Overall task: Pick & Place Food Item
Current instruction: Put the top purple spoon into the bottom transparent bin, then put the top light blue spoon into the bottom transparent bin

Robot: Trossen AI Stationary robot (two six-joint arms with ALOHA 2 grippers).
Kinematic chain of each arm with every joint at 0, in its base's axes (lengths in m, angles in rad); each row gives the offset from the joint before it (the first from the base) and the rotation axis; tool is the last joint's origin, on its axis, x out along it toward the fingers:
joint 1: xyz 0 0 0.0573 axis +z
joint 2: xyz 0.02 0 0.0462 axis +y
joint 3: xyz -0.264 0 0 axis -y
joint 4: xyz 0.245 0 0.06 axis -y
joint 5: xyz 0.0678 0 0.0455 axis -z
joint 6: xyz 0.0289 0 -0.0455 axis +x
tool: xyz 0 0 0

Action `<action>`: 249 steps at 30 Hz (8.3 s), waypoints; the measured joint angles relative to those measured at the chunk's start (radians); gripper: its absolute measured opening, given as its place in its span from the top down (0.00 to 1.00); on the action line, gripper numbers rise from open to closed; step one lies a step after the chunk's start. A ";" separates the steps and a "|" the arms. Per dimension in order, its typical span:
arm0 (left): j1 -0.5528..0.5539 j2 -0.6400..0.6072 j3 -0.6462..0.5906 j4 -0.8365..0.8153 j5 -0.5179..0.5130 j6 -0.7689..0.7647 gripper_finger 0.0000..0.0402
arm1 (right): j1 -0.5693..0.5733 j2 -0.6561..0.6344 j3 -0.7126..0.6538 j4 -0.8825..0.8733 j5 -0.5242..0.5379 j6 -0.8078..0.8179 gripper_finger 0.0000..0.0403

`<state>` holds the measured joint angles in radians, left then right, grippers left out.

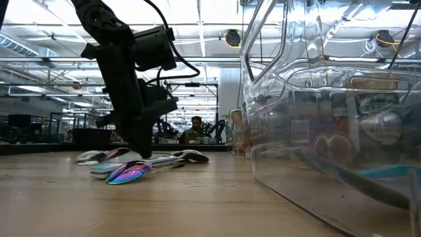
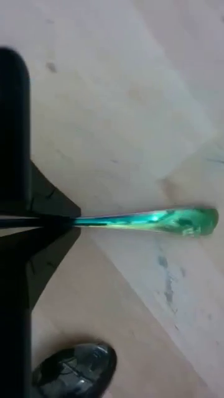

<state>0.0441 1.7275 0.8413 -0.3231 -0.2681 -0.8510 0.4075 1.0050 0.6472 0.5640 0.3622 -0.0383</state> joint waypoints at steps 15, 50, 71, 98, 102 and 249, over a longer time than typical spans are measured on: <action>-0.019 -0.115 0.000 0.099 -0.097 0.262 0.98 | 0.000 0.000 0.000 -0.016 0.002 -0.008 0.60; -0.275 -0.854 -0.641 1.114 0.005 0.670 0.98 | -0.017 0.000 0.000 -0.040 0.057 -0.027 0.60; -0.287 -0.502 -0.497 1.417 0.501 0.799 0.98 | -0.029 0.162 0.000 0.141 -0.036 -0.181 0.59; -0.273 -0.160 -0.042 1.081 0.626 0.748 0.95 | -0.041 0.531 0.158 0.445 -0.363 -0.260 0.47; -0.272 -0.160 -0.042 1.079 0.607 0.743 0.98 | -0.049 0.528 0.160 0.461 -0.363 -0.238 0.50; -0.090 -0.093 -0.049 -0.348 0.104 -0.386 0.44 | -0.053 0.216 -0.024 0.347 -0.389 0.028 0.51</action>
<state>-0.0457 1.6349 0.7921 -0.6711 -0.1642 -1.2366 0.3546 1.2209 0.6228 0.9112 -0.0265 -0.0105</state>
